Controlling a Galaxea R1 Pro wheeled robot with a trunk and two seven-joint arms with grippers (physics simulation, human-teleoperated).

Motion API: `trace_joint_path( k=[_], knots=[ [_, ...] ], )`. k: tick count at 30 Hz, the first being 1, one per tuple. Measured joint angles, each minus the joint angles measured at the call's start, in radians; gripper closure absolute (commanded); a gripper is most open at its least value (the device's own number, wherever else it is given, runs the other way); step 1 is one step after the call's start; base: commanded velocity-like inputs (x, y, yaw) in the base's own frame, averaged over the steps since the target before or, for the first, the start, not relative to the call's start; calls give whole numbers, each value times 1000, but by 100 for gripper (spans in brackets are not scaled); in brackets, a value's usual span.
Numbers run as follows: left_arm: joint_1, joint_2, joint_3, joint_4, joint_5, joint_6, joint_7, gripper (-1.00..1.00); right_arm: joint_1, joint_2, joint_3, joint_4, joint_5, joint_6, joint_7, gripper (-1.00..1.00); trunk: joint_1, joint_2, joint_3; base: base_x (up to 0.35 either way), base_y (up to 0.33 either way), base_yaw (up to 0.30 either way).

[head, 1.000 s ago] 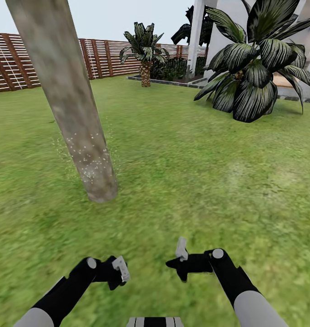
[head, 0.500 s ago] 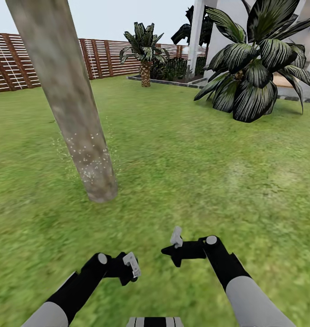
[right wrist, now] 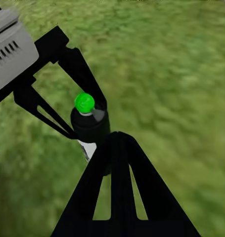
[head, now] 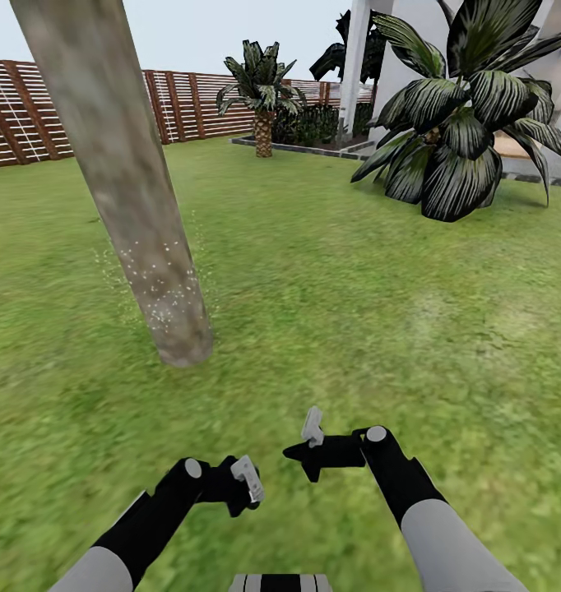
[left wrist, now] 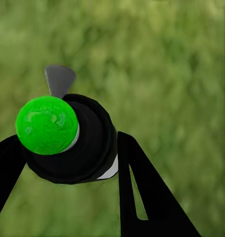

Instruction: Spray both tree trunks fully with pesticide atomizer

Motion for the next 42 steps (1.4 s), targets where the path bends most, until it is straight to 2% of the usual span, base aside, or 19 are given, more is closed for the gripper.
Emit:
trace_joint_path(
  k=[3, 6, 8, 18, 21, 35, 38, 40, 42],
  knots=[
    [1, -18, -3, 0, 1, -1, -1, 100, -4, 0, 0, 0, 0, 0, 0, 100, 0, 0, 0, 0, 0, 0],
    [0, -25, -42, 0, 2, -2, 0, 100, -4, 0, 0, 0, 0, 0, 0, 100, 0, 0, 0, 0, 0, 0],
    [0, -30, -49, 0, 3, -2, 0, 100, -4, 0, 0, 0, 0, 0, 0, 100, 0, 0, 0, 0, 0, 0],
    [-5, -44, -51, -1, 9, 0, 0, 100, -4, 0, 0, 0, 0, 0, 0, 100, 0, 0, 0, 0, 0, 0],
    [-7, -58, -47, -1, 10, 0, 0, 100, -4, 0, 0, 0, 0, 0, 0, 100, 0, 0, 0, 0, 0, 0],
    [-35, -73, -43, -1, 13, 2, -2, 100, -4, 0, 0, 2, 0, 0, 0, 100, 0, 0, 0, 0, 0, 0],
    [-36, -73, -43, -2, 14, 3, -21, 100, -4, 0, 0, 2, 0, 0, 0, 100, 0, 0, 0, 0, 0, 0],
    [-36, -73, -43, -2, 26, 2, -27, 100, -4, 0, 0, 2, 0, 0, 0, 100, 0, 0, 0, 0, 0, 0],
    [-36, -72, -44, -2, 64, 0, -28, 100, -4, 0, 0, 2, 0, 0, 0, 100, 0, 0, 0, 0, 0, 0]
  ],
)
